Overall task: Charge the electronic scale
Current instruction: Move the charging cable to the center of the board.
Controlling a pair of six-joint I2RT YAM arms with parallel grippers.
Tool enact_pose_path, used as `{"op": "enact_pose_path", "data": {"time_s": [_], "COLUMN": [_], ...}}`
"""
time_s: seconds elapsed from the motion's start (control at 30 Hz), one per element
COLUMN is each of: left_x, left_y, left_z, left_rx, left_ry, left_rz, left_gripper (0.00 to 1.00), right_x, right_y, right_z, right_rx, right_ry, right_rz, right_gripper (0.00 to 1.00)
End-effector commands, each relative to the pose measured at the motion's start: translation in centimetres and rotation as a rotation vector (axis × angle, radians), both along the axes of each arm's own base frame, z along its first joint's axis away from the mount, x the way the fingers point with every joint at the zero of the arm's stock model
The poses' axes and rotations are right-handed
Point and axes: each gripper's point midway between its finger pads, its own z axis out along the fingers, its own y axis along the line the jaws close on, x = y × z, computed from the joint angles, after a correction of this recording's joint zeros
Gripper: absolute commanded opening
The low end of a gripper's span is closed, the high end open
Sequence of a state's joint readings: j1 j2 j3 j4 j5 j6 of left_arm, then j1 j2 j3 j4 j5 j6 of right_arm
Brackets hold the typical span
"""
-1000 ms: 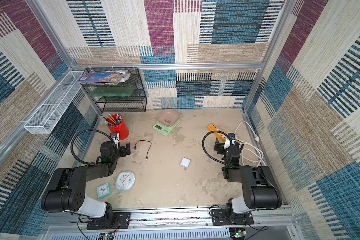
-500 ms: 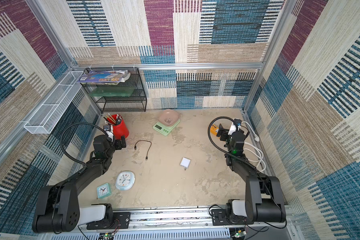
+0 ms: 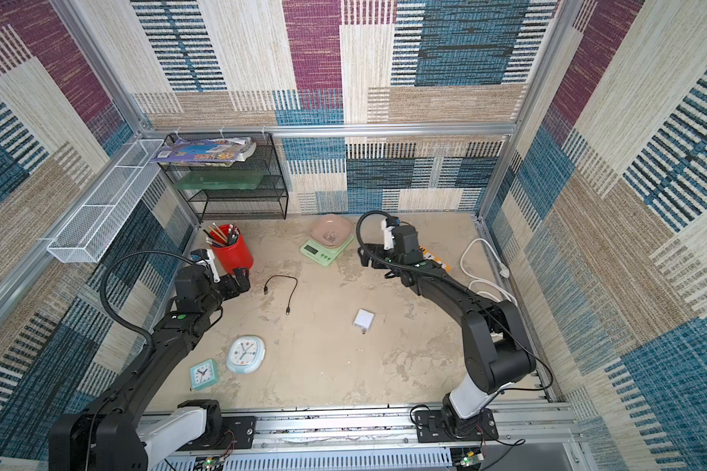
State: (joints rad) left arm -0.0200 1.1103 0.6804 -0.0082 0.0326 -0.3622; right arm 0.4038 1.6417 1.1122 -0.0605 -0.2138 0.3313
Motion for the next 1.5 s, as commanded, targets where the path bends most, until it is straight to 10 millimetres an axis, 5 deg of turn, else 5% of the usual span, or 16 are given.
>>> {"op": "enact_pose_path", "data": {"time_s": [0.0,0.23,0.6,0.97,1.2,1.33,1.47], "left_x": [-0.7,-1.4,-2.9,-4.5,-4.8,-4.8,-4.7], "left_y": [-1.8,-1.4,1.2,2.6,2.5,2.5,2.2], "left_z": [-1.1,-2.6,-1.3,0.9,0.6,0.5,0.6], "left_rx": [-0.089,-0.088,-0.063,-0.078,-0.086,-0.096,-0.110], "left_ry": [0.081,0.135,0.123,0.061,0.076,0.082,0.081], "left_rz": [-0.070,-0.040,0.118,0.207,0.211,0.213,0.204], "left_gripper": [0.99,0.96,0.95,0.94,0.94,0.94,0.93], "right_x": [-1.9,-3.3,-0.8,-0.1,-0.4,-0.5,-0.6], "right_y": [5.2,15.6,21.9,22.2,22.7,22.7,22.7], "right_z": [-1.2,-3.3,-8.3,-11.9,-13.8,-14.2,-14.2], "right_rx": [-0.036,-0.078,-0.186,-0.322,-0.332,-0.335,-0.335], "right_ry": [0.033,0.019,0.113,0.149,0.186,0.194,0.197], "right_rz": [0.090,0.269,0.236,0.076,0.074,0.075,0.082], "right_gripper": [1.00,0.92,0.86,0.77,0.63,0.46,0.16]}}
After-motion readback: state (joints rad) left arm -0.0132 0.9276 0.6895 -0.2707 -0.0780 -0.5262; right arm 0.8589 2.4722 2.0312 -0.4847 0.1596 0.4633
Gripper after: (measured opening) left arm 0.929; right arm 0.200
